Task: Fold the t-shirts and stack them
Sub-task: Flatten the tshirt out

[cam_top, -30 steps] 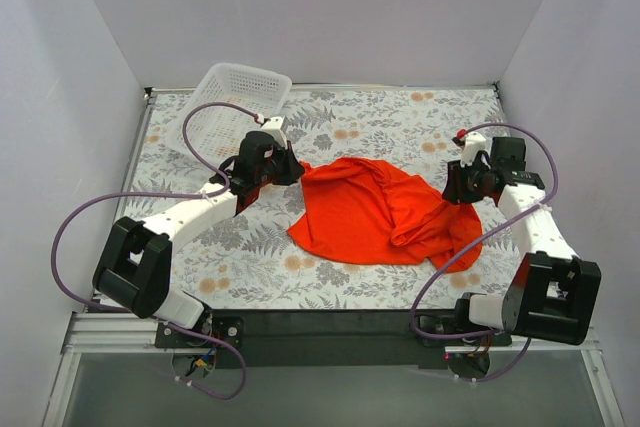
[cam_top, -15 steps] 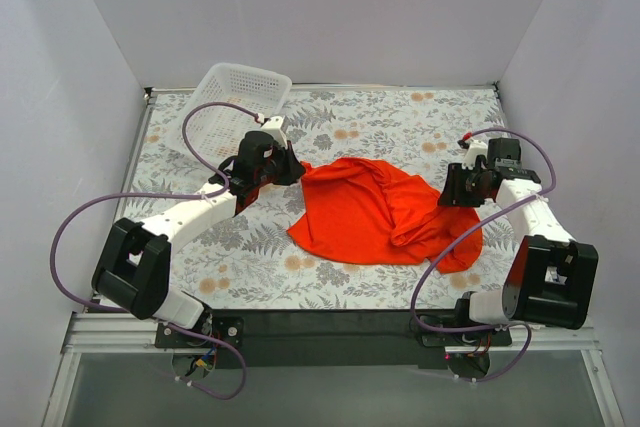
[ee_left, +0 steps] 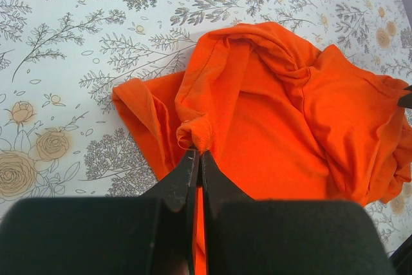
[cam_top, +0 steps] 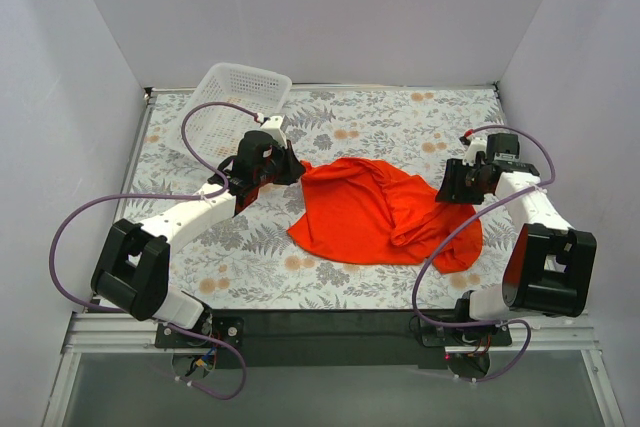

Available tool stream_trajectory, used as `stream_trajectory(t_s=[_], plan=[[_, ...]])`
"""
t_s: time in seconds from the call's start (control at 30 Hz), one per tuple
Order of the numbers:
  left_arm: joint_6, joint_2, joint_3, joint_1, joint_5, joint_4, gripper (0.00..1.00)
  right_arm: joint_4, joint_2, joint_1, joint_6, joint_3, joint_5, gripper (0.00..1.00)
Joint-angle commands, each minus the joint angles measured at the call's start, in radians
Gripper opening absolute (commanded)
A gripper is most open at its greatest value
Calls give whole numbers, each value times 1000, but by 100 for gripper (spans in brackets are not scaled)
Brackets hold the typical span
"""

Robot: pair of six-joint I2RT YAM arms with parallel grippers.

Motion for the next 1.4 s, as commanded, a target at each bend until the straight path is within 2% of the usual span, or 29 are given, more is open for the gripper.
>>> stream_trajectory(t_s=[0.0,0.37,0.5,0.57,0.6,0.67,0.77,0.9,0.93,1.1,1.2,1.23,1.37], plan=[[6,-52,-5,0,11,1,0,2,13,-4,21,51,10,48],[8,-52,-5,0,13,2,0,-1,13,-4,23,47,20,32],[6,-55,-7,-2,11,2,0,-1,1,-4,20,50,25,20],[8,-57,-7,-2,13,2,0,1,-5,-4,20,54,26,17],[8,-60,-8,-2,13,2,0,-1,-11,-4,18,57,25,12],[8,-60,-8,0,11,2,0,-1,-22,-4,16,71,22,10],[11,-67,-8,0,10,2,0,2,-54,-5,4,89,-16,1],[12,-84,-11,0,-10,5,0,5,-171,-5,-112,137,-104,1],[12,-90,-17,0,-16,13,0,7,-200,-5,-208,145,-157,1],[23,-156,-36,0,-53,40,0,15,-436,-5,-422,215,-277,1],[40,-216,-54,1,-81,89,0,-28,-455,-4,-482,394,-261,1],[43,-233,-57,1,-87,102,0,-34,-453,-5,-497,395,-254,1],[57,-302,-57,1,-108,133,0,-51,-429,-5,-550,600,-225,1]])
